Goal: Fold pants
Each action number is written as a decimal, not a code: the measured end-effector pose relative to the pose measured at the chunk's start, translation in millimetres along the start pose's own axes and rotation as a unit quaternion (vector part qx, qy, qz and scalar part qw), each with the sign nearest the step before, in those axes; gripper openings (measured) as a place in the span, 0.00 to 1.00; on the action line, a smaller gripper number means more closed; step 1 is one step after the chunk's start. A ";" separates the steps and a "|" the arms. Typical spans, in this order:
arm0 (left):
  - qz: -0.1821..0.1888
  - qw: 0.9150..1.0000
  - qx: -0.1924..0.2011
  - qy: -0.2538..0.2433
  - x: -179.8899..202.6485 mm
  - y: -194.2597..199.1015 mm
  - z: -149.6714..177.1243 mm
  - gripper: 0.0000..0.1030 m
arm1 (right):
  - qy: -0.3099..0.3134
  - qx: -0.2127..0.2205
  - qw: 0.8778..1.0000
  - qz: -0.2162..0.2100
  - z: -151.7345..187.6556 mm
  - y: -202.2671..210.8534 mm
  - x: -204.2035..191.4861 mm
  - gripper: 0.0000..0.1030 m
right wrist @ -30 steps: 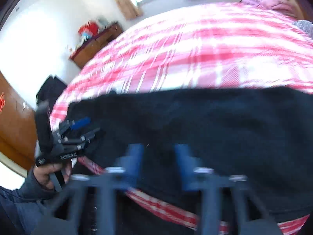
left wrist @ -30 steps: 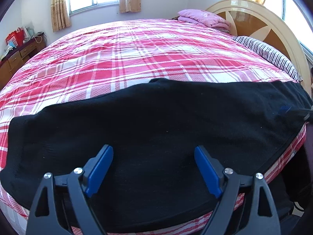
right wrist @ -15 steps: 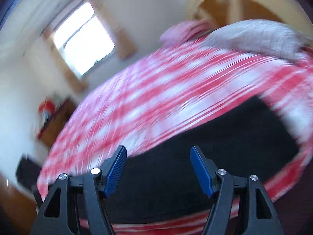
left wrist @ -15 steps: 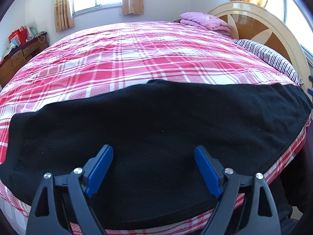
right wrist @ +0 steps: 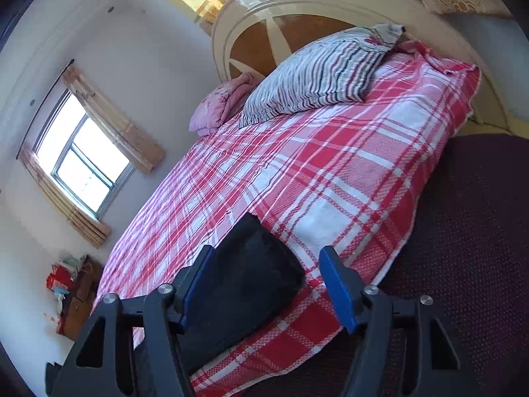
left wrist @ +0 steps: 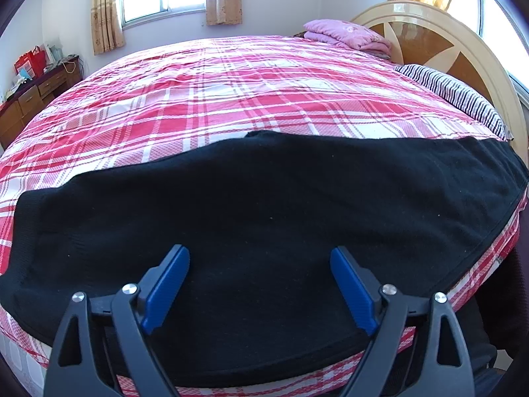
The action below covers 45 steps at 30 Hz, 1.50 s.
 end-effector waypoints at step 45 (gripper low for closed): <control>-0.036 0.999 0.032 0.020 -29.4 10.1 -21.1 0.92 | 0.053 -0.062 0.997 -0.002 27.0 -27.5 7.8 0.61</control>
Point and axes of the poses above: each gripper's, at about its wrist camera, not at the fingertips, and y roughly against the way its jaws point, x to its right, z to its underside, the point moved 9 cm from there along -y, roughly the way its jaws point, and after that the axes turned 14 degrees about y, right-handed, at the moved point
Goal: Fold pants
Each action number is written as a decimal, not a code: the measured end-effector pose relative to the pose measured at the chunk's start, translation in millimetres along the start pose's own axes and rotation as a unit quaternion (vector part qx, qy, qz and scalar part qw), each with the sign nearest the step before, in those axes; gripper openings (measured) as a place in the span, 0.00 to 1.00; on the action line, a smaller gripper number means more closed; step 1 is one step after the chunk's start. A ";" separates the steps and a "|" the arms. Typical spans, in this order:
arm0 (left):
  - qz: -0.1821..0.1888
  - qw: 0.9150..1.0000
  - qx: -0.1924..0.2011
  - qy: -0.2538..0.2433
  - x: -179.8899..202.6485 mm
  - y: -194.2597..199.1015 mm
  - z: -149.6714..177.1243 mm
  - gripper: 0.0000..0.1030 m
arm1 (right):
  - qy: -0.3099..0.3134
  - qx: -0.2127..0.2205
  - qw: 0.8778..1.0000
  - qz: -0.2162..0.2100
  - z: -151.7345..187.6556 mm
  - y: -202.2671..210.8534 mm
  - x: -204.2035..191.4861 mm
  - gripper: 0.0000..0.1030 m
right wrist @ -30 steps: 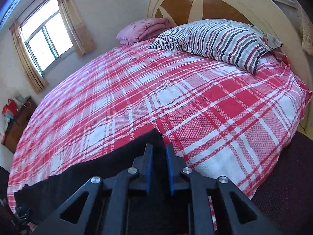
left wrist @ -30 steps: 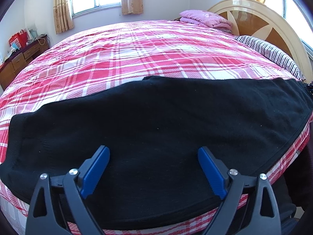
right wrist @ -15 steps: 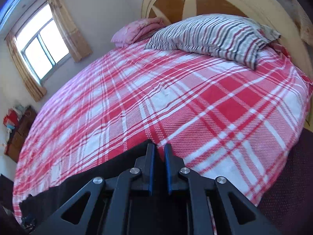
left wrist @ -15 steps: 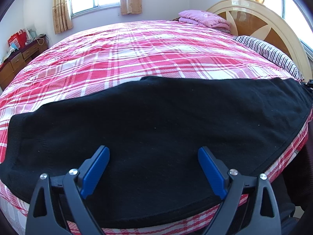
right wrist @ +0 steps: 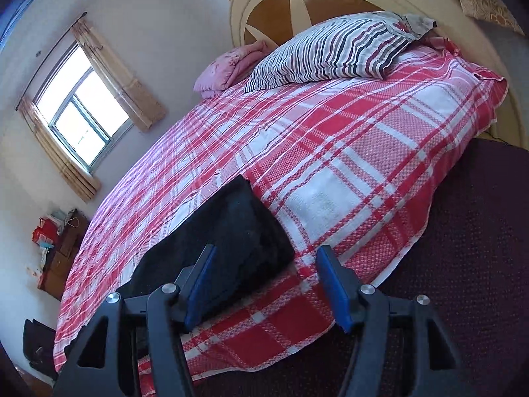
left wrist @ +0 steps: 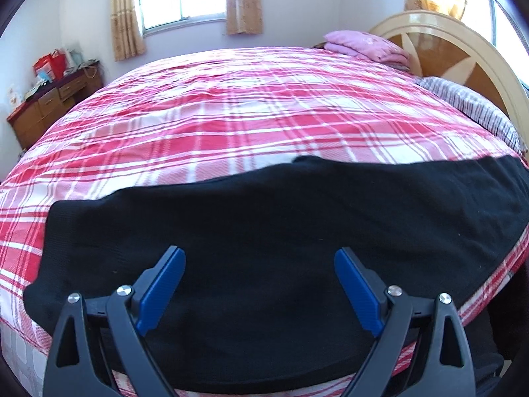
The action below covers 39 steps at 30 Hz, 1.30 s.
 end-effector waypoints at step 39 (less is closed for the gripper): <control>0.004 1.000 -0.019 0.015 -6.1 -9.2 8.4 0.92 | 0.129 0.100 0.979 -0.124 -38.2 50.3 -166.0 0.12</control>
Point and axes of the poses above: each gripper's, at about its wrist camera, not at the fingertips, and y roughly against the way its jaws point, x to its right, z to its underside, the point moved 9 cm from there along -y, roughly the way its jaws point, and after that the axes turned 14 degrees about y, right-handed, at the moved point
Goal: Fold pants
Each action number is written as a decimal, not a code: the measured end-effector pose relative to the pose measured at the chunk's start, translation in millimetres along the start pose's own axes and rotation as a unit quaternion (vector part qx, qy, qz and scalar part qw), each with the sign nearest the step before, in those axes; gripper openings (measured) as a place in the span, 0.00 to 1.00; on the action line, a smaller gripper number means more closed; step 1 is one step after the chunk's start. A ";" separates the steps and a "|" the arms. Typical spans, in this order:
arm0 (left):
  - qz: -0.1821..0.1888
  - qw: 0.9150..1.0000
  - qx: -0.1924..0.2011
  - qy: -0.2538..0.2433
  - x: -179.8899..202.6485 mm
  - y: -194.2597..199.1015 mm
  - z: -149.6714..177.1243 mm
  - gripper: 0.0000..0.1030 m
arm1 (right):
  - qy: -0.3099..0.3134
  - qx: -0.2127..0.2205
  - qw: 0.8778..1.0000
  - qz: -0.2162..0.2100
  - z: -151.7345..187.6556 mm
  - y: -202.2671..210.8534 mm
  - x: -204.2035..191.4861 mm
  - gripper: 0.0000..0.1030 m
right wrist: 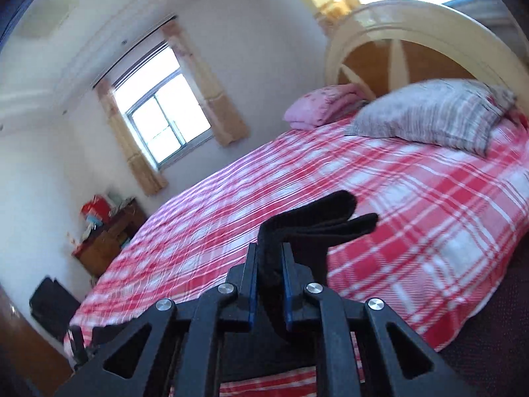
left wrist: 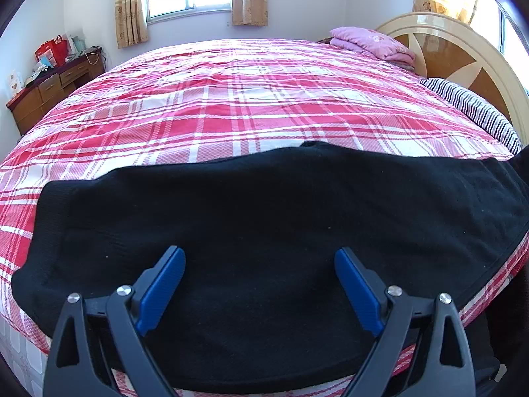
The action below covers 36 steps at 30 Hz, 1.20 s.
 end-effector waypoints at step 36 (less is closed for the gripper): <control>0.011 1.000 -0.002 -0.001 6.1 -1.8 3.6 0.92 | 0.223 -0.207 0.930 -0.203 144.6 -137.7 -277.1 0.12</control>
Point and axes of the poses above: each gripper's, at about its wrist camera, not at the fingertips, and y roughly against the way its jaws point, x to its right, z to its underside, the point moved 9 cm from there along -y, roughly the way its jaws point, and after that the axes turned 14 degrees about y, right-handed, at the moved point
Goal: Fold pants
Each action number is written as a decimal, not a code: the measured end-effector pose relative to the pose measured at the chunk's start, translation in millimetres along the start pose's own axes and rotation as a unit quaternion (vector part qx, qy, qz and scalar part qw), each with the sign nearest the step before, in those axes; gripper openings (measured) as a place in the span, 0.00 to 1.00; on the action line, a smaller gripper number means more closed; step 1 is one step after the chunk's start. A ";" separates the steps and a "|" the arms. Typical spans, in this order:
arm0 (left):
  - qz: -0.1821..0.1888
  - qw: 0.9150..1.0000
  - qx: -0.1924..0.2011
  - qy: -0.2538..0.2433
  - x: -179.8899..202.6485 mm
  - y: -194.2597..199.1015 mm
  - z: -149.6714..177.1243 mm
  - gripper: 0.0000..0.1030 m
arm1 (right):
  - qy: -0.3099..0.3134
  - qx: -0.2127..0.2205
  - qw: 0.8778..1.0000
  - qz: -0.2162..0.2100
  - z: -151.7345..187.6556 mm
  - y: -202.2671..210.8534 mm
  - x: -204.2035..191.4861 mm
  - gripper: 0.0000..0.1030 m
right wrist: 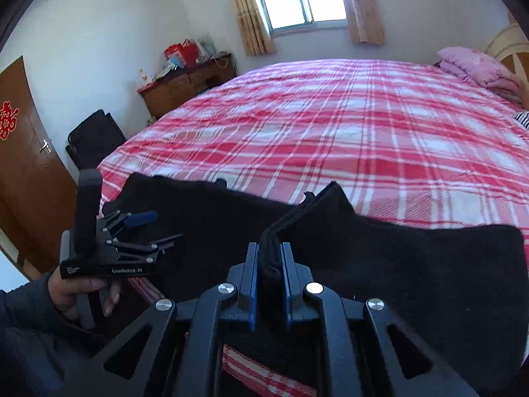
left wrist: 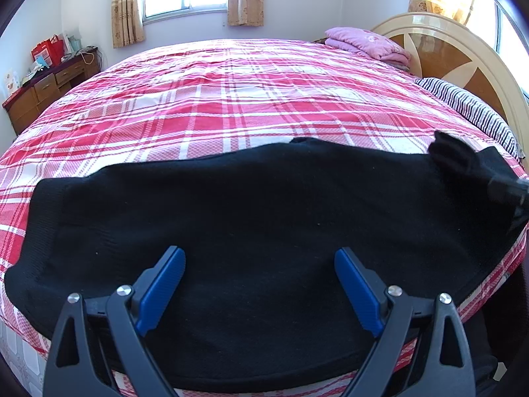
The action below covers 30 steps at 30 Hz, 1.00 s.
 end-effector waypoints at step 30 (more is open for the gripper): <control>0.184 0.973 -0.122 -0.070 170.5 -19.8 6.3 0.50 | -0.003 0.024 0.991 0.129 48.9 92.8 67.5 0.52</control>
Point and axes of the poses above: each gripper's, at about its wrist camera, not at the fingertips, and y roughly against the way its jaws point, x to its right, z to its underside, the point moved 9 cm from there along -y, roughly the way its jaws point, and after that the axes turned 14 degrees about y, right-handed, at the moved point
